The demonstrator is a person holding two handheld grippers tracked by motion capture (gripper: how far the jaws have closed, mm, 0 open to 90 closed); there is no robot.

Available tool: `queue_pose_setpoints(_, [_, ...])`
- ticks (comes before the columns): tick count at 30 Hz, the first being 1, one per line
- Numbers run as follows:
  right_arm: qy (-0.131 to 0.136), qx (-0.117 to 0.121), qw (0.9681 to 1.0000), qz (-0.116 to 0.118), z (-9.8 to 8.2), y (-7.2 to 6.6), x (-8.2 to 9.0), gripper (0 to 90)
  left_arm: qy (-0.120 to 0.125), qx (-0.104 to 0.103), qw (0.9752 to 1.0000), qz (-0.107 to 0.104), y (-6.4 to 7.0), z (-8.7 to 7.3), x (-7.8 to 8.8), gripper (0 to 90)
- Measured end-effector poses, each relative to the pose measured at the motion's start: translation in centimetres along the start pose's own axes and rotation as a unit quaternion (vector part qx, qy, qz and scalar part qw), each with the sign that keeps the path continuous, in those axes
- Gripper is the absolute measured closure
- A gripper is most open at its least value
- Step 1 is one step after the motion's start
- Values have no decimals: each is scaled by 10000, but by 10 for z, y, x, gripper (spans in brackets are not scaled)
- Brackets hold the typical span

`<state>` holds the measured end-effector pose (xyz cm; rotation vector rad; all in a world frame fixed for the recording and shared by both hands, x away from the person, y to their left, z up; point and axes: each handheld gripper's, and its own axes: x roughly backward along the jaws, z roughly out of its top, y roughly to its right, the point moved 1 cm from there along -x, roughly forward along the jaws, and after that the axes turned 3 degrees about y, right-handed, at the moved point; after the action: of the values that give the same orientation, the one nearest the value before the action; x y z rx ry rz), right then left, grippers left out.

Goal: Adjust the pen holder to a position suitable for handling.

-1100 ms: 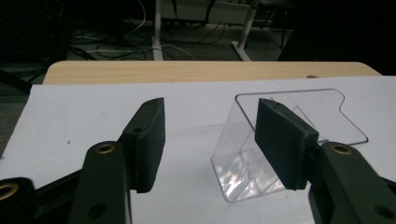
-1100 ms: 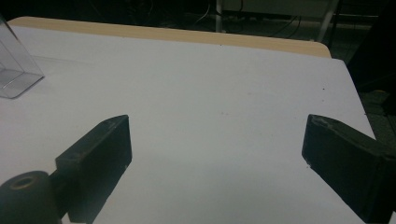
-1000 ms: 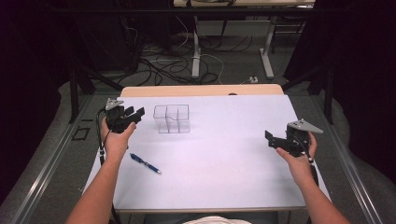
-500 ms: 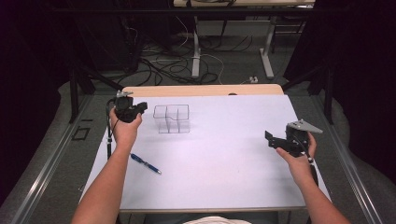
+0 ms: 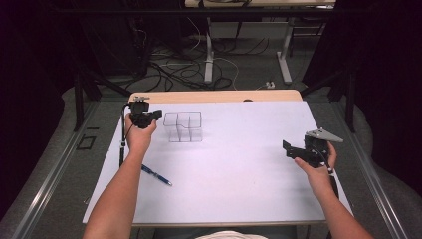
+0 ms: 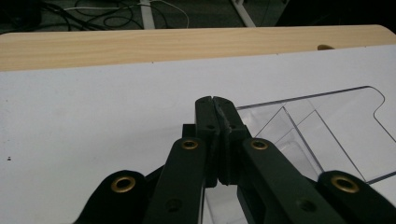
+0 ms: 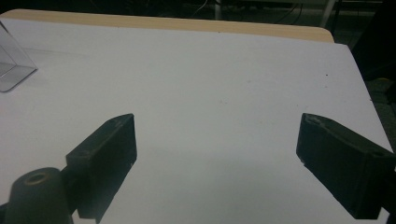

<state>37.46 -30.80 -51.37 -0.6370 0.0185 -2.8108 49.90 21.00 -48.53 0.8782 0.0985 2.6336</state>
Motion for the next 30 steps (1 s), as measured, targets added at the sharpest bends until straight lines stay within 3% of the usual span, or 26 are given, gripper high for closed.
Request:
queue_pose_setpoints(11, [5, 11, 10000, 17, -1, -2, -1, 122, -214, 40, 9997, 53, 4, -3, -10, 900])
queue_pose_setpoints(30, [-52, 31, 10000, 78, -1, -3, -2, 129, -244, 73, 9997, 58, 5, -4, -11, 900])
